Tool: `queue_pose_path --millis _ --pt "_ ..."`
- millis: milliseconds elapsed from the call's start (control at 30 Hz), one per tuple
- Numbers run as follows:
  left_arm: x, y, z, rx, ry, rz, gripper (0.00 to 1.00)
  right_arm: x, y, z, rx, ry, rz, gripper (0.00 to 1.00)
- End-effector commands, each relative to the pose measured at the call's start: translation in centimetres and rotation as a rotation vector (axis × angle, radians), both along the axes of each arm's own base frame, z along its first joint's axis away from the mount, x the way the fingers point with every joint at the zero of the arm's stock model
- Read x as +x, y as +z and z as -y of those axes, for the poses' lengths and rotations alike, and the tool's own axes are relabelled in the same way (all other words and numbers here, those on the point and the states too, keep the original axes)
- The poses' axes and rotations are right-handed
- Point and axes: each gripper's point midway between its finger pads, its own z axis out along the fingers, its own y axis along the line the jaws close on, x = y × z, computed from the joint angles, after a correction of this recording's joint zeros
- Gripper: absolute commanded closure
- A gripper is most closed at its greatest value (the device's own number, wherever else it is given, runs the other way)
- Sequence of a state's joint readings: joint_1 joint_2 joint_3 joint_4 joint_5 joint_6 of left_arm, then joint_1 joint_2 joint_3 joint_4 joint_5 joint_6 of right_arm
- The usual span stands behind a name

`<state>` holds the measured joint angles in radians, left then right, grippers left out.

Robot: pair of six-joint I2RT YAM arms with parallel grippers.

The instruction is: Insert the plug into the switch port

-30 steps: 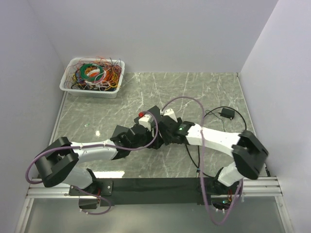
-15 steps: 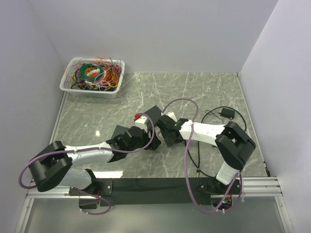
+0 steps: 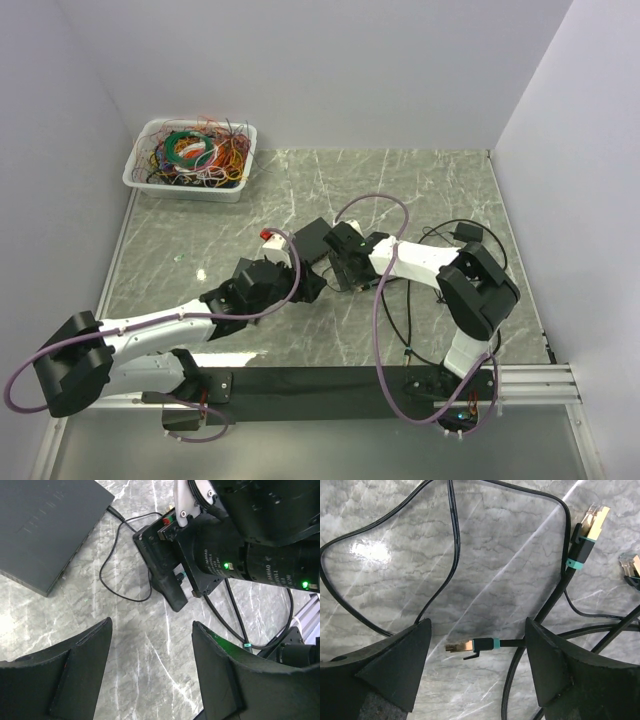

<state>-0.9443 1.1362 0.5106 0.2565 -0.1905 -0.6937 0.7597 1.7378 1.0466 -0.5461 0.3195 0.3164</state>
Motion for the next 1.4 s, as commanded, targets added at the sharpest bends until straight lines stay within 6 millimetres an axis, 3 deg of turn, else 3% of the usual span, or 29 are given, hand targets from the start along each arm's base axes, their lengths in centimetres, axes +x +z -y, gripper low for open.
queue_pose_path --millis 0,167,333,467,600,767,833,900,933,1033,1133,1367 --pt "-0.1 -0.5 -0.7 0.013 0.022 -0.004 0.29 -1.6 -1.9 0.7 -0.020 -0.003 -0.082 0.21" --pt "-0.1 -0.6 -0.5 0.014 0.018 -0.002 0.29 -3.0 -1.1 -0.2 0.056 -0.008 -0.108 0.24" --pt "-0.1 -0.2 -0.6 0.015 0.018 0.005 0.29 -3.7 0.4 0.3 0.068 -0.041 -0.044 0.22" --pt "-0.1 -0.2 -0.8 0.013 0.023 0.008 0.28 -3.8 4.3 -0.9 0.242 -0.072 0.077 0.21" --pt "-0.1 -0.2 -0.7 0.011 0.023 0.006 0.29 -4.2 6.1 -1.1 0.395 -0.129 0.145 0.20" --pt "-0.3 -0.1 -0.8 -0.001 0.019 0.003 0.29 -4.2 4.7 2.3 0.296 -0.266 0.143 0.20" --pt "-0.5 -0.1 -0.8 -0.007 0.015 0.003 0.29 -3.9 3.8 3.2 0.339 -0.351 0.107 0.21" --pt "-0.5 0.1 -0.8 -0.014 0.014 0.004 0.29 -3.0 4.1 3.1 0.449 -0.396 0.113 0.24" --pt "-0.5 0.0 -0.8 -0.013 0.013 0.003 0.29 -3.3 3.4 3.5 0.478 -0.419 0.085 0.26" --pt "-0.7 0.0 -0.8 -0.015 0.007 0.001 0.29 -1.7 3.7 5.1 0.513 -0.481 0.109 0.30" --pt "-0.8 -0.1 -0.8 -0.022 0.003 0.000 0.29 -0.9 3.4 5.0 0.499 -0.475 0.087 0.32" --pt "-0.8 -0.3 -0.7 -0.021 -0.001 -0.004 0.29 -0.8 0.7 3.3 0.526 -0.456 0.006 0.36"
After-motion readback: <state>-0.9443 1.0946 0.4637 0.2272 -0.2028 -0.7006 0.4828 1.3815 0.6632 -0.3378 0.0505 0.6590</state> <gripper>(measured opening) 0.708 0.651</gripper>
